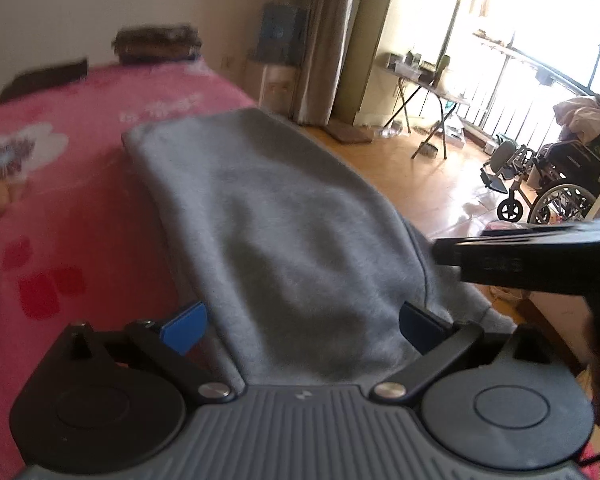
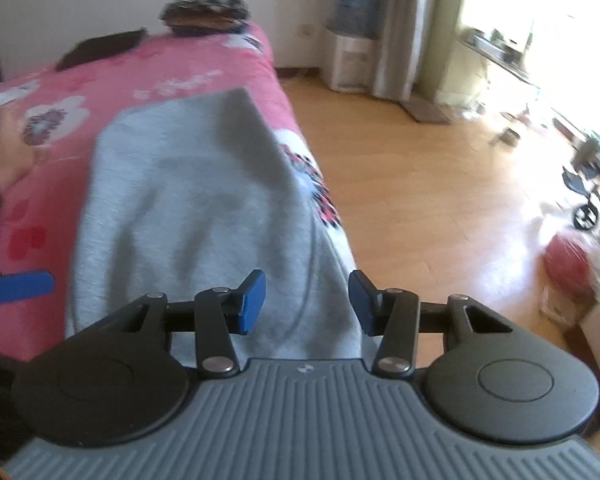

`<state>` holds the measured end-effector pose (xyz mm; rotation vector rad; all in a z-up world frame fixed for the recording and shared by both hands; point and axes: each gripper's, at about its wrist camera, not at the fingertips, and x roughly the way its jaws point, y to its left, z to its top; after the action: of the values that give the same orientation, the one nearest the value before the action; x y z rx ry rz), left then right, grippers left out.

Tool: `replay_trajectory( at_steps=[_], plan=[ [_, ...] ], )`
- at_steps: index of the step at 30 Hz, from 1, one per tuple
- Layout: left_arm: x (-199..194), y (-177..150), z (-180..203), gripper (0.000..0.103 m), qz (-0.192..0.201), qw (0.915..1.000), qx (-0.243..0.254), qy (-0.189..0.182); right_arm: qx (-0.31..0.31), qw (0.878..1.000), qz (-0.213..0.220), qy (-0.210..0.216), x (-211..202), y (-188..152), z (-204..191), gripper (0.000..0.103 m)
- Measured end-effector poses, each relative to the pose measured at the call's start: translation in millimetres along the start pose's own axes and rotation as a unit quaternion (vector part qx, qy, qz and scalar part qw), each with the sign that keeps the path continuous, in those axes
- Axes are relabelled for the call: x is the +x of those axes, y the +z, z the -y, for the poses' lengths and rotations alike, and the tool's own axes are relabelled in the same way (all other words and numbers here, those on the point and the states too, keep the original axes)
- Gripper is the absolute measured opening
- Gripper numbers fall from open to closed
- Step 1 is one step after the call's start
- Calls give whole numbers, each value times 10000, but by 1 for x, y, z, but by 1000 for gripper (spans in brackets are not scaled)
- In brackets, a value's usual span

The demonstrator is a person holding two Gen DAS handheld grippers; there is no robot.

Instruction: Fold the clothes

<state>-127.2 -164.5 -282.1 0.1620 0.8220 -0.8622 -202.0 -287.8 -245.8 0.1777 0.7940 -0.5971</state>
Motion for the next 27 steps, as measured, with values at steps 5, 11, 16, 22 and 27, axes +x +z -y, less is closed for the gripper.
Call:
replay_trajectory(
  at_steps=[5, 11, 16, 22, 27],
  plan=[
    [3, -4, -1, 103, -235, 9996, -140, -43, 157, 9988, -221, -401, -6, -8, -2, 45],
    [3, -5, -3, 103, -197, 9998, -67, -9, 383, 9972, -284, -567, -3, -9, 4, 45],
    [3, -3, -9, 103, -111, 9997, -178, -81, 223, 9977, -314, -549, -1, -7, -5, 45],
    [-6, -1, -15, 103, 229, 9990, -355, -147, 155, 9975, -295, -629, -2, -5, -7, 45],
    [-10, -2, -8, 103, 397, 9990, -132, -124, 245, 9968, -360, -666, -3, -7, -4, 45]
  ],
)
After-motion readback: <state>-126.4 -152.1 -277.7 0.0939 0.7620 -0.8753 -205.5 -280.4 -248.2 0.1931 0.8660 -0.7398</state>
